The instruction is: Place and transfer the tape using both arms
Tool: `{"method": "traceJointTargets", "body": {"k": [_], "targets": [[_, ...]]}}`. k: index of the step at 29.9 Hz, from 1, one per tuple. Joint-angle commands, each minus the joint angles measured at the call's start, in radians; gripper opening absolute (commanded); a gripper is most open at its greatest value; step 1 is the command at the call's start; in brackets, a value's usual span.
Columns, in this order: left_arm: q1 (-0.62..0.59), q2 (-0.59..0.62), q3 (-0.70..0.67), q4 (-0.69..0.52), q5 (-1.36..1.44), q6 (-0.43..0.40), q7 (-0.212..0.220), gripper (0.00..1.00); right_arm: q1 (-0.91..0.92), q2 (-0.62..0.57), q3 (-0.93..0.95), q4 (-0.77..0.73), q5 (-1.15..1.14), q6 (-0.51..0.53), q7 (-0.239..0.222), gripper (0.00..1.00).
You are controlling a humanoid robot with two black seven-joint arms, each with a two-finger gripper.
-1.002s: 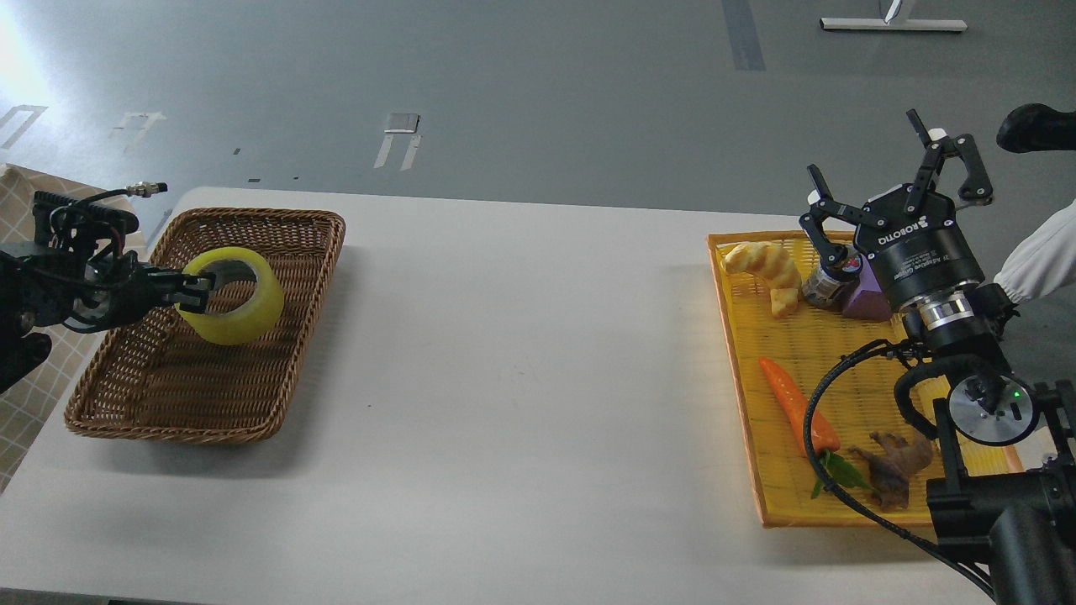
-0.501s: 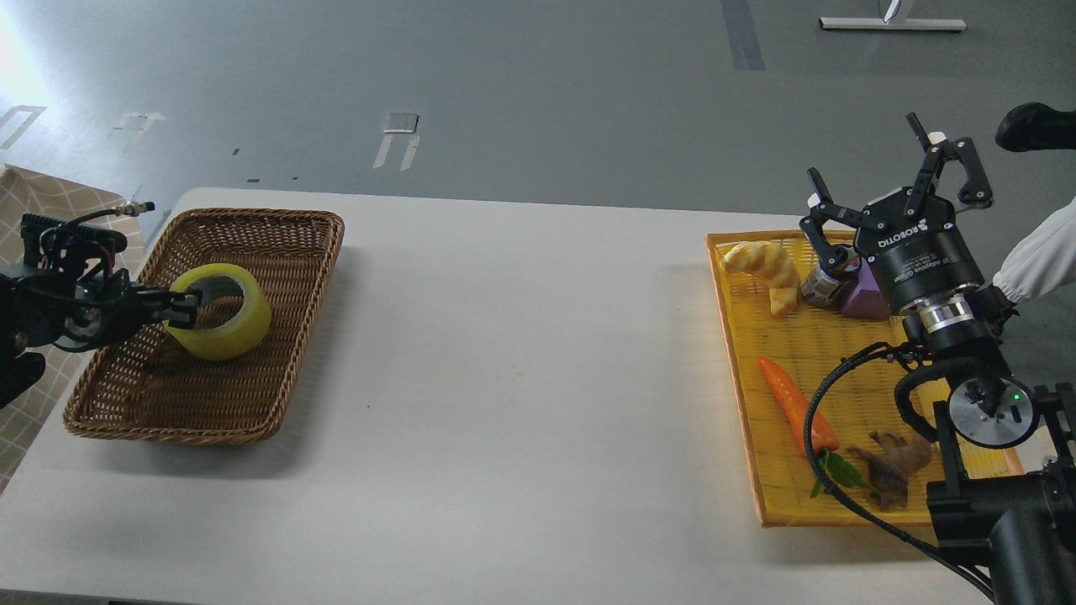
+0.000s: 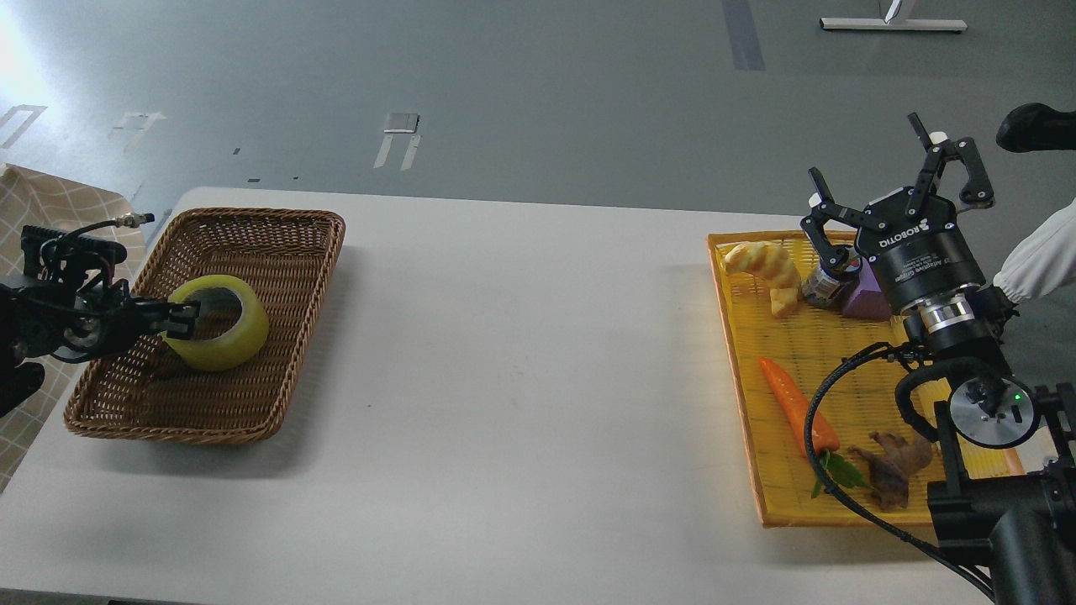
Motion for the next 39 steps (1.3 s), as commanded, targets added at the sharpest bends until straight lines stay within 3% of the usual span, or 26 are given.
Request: {"method": "traceJointTargets", "body": {"k": [1, 8, 16, 20, 22, 33, 39], "targets": [[-0.002, 0.000, -0.001, -0.002, -0.006, 0.000, 0.001, 0.67, 0.000, 0.000, 0.000, 0.000, 0.000, 0.000, 0.000, 0.99], [-0.009, 0.005, -0.003, -0.005, -0.066, -0.005, -0.002, 0.83, 0.000, 0.000, -0.002, 0.000, 0.000, 0.000, 0.000, 0.99], [-0.054, 0.011, -0.008, -0.020, -0.122, -0.015, -0.005, 0.89, 0.000, 0.000, 0.000, 0.000, 0.000, 0.000, 0.000, 0.99], [-0.118, 0.018, -0.008, -0.023, -0.220, -0.018, -0.051, 0.91, -0.001, 0.000, 0.000, 0.000, 0.001, 0.000, 0.000, 0.99], [-0.184, 0.026, -0.008, -0.032, -0.309, -0.046, -0.074, 0.92, 0.000, 0.000, 0.002, 0.002, 0.001, 0.000, 0.000, 0.99], [-0.409, 0.046, -0.020, -0.080, -0.772, -0.192, -0.078, 0.95, 0.011, 0.000, 0.006, 0.006, 0.001, 0.000, 0.000, 1.00], [-0.457, -0.015, -0.020, -0.080, -1.111, -0.202, -0.073, 0.98, 0.025, -0.005, 0.012, 0.014, 0.001, 0.000, 0.000, 1.00]]}}
